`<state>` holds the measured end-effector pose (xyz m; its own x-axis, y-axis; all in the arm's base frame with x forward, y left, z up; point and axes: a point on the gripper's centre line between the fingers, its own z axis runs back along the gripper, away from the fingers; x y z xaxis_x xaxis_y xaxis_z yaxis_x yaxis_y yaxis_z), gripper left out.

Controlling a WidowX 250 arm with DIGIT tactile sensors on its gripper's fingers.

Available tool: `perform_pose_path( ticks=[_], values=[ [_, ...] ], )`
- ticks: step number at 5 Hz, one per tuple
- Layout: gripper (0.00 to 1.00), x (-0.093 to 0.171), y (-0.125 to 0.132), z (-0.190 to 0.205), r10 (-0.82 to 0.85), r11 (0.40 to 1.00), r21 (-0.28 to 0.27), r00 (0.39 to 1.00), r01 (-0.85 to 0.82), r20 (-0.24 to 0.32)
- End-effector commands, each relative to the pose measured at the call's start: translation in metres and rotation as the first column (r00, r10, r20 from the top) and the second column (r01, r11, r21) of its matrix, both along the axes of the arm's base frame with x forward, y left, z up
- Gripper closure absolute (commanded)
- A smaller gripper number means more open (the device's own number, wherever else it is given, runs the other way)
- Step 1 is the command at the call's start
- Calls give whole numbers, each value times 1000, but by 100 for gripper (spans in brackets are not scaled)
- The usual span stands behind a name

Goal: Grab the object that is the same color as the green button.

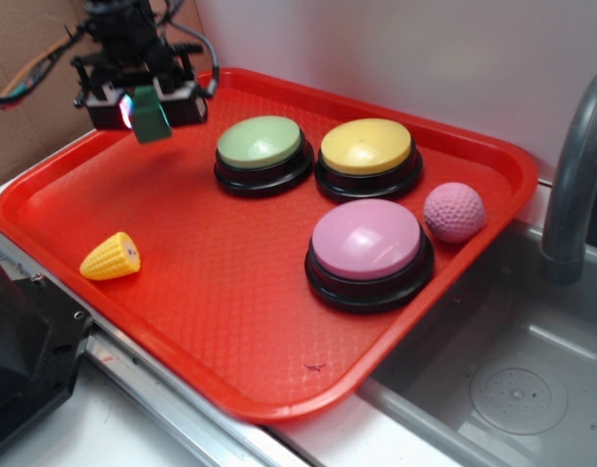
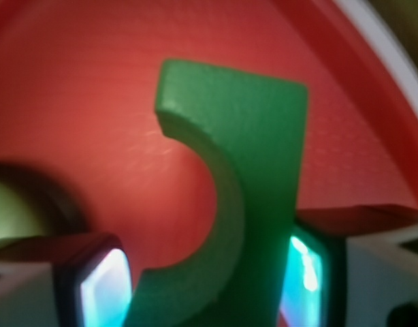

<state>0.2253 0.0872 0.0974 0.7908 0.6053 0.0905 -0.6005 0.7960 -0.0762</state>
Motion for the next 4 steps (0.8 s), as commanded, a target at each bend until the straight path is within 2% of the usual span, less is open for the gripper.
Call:
perform_pose_path(
  ticks=[1, 2, 3, 4],
  values=[
    [100, -32, -20, 115, -306, 950, 67, 952, 304, 24],
    [100, -41, -58, 125, -457, 886, 88, 889, 455, 8],
    [100, -47, -75, 122, -499, 862, 103, 866, 497, -5],
    [100, -45, -73, 118, -497, 861, 108, 867, 497, -28]
  ],
)
